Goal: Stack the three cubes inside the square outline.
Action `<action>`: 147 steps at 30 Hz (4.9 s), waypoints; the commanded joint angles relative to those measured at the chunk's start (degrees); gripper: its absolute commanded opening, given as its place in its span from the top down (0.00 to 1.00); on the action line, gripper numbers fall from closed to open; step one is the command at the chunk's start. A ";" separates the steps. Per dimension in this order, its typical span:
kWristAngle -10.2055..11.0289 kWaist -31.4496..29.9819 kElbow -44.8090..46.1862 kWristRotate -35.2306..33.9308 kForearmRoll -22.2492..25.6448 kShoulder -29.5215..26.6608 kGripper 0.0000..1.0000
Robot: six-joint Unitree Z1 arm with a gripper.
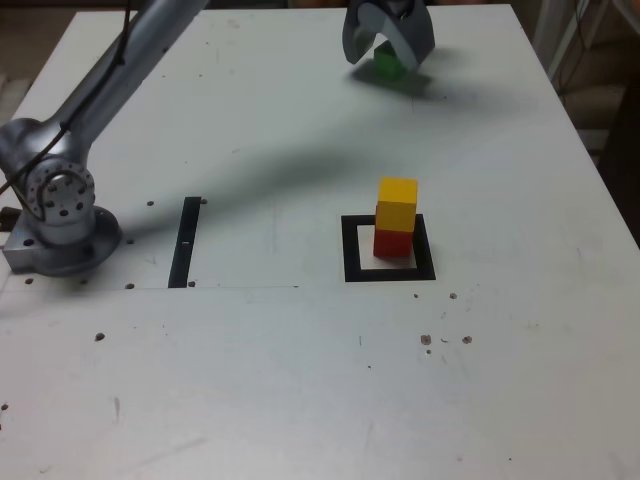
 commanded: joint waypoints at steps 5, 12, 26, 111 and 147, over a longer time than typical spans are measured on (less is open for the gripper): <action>0.58 -0.47 -0.24 -0.53 0.11 0.50 0.23; 0.57 -0.83 -0.10 -0.45 -0.60 0.71 0.54; 0.54 -0.91 -0.06 -0.24 -0.62 0.73 0.63; -9.31 -43.21 31.14 -63.67 9.36 -29.65 0.63; -12.95 -44.82 31.32 -66.87 6.77 -25.30 0.07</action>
